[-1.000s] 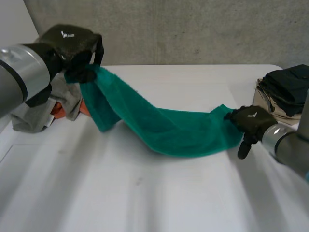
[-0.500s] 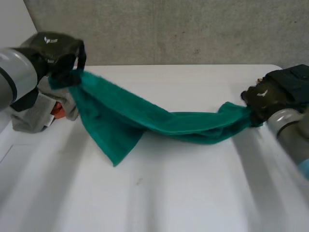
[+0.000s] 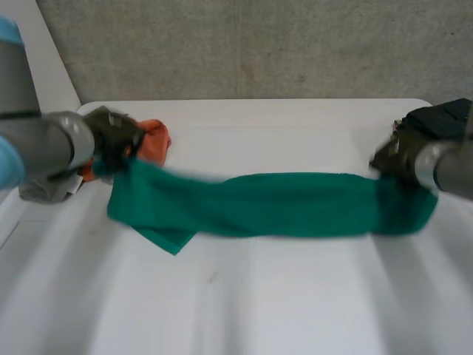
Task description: Fold the laundry.
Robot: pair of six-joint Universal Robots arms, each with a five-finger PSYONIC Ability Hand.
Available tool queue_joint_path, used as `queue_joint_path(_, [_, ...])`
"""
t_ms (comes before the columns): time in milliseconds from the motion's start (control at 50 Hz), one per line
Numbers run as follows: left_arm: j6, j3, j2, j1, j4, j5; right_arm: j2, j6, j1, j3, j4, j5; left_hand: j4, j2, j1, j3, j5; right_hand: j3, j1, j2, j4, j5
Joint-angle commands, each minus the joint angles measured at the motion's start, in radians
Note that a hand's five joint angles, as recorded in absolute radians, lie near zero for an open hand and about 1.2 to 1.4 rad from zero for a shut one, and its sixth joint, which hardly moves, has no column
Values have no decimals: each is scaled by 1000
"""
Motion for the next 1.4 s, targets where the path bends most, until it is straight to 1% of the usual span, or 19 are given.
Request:
queue_joint_path(20, [-56, 367, -8, -17, 313, -10, 69, 239, 28, -462, -352, 98, 202, 201, 272, 211, 230, 210, 264, 219, 204, 219])
queue_joint_path(40, [-106, 385, 16, -15, 459, -19, 57, 325, 24, -486, -465, 102, 202, 201, 272, 211, 230, 210, 264, 219, 204, 219])
queue_joint_path(100, [-203, 356, 53, -12, 672, -47, 19, 445, 21, -464, -644, 104, 202, 201, 272, 211, 230, 210, 264, 219, 204, 219])
queue_joint_path(120, [-266, 324, 72, -11, 791, -74, -19, 513, 21, -420, -757, 99, 202, 201, 272, 211, 230, 210, 264, 219, 204, 219])
queue_joint_path(160, [-311, 290, 87, -7, 887, -99, -59, 560, 21, -358, -852, 96, 202, 201, 272, 211, 230, 210, 264, 219, 204, 219])
queue_joint_path(220, [-354, 217, 106, -7, 944, -125, -113, 583, 11, -231, -994, 78, 202, 201, 272, 211, 230, 210, 264, 219, 204, 219])
queue_joint_path(340, [-354, 123, 83, 8, 933, -108, -130, 571, 10, -100, -1005, 41, 202, 201, 272, 211, 230, 210, 264, 219, 204, 219])
queue_joint_path(440, [-361, 17, 50, 23, 896, -122, -100, 559, 18, -22, -956, 6, 202, 201, 272, 211, 230, 210, 264, 219, 204, 219])
queue_joint_path(600, [-340, -205, -20, 19, 867, -96, 0, 476, 30, 142, -855, -45, 202, 201, 272, 211, 230, 210, 264, 219, 204, 219])
queue_joint_path(760, [-211, -397, -34, 9, 794, -41, 82, 393, 22, 251, -695, -25, 202, 201, 272, 211, 230, 210, 264, 219, 204, 219])
queue_joint_path(840, [-118, -480, 26, 0, 674, -47, 43, 349, 16, 309, -577, -4, 202, 201, 272, 211, 230, 210, 264, 219, 204, 219])
queue_joint_path(900, [-50, -541, 92, -4, 524, -79, -52, 292, 12, 378, -473, 21, 202, 201, 272, 211, 230, 210, 264, 219, 204, 219])
queue_joint_path(980, [31, -618, 173, -26, 293, -146, -176, 148, -10, 476, -303, 52, 202, 201, 272, 211, 230, 210, 264, 219, 204, 219])
queue_joint_path(1000, [60, -647, 194, -38, 204, -178, -208, 73, -19, 519, -222, 61, 202, 201, 272, 211, 230, 210, 264, 219, 204, 219])
queue_joint_path(1080, [120, -704, 239, -63, 24, -238, -283, -100, -57, 617, -59, 75, 202, 201, 272, 211, 230, 210, 264, 219, 204, 219])
queue_joint_path(1160, [146, -728, 271, -72, -39, -217, -342, -208, -74, 685, -78, 66, 202, 201, 272, 211, 230, 210, 264, 219, 204, 219])
queue_joint_path(1220, [137, -710, 279, -81, -30, -179, -339, -234, -73, 696, -124, 61, 202, 201, 272, 211, 230, 210, 264, 219, 204, 219])
queue_joint_path(1320, [96, -612, 242, -86, 25, -160, -258, -189, -55, 633, -219, 59, 202, 201, 272, 211, 230, 210, 264, 219, 204, 219])
queue_joint_path(1400, [44, -502, 161, -73, 73, -202, -176, -106, -45, 544, -319, 63, 202, 201, 272, 211, 230, 210, 264, 219, 204, 219])
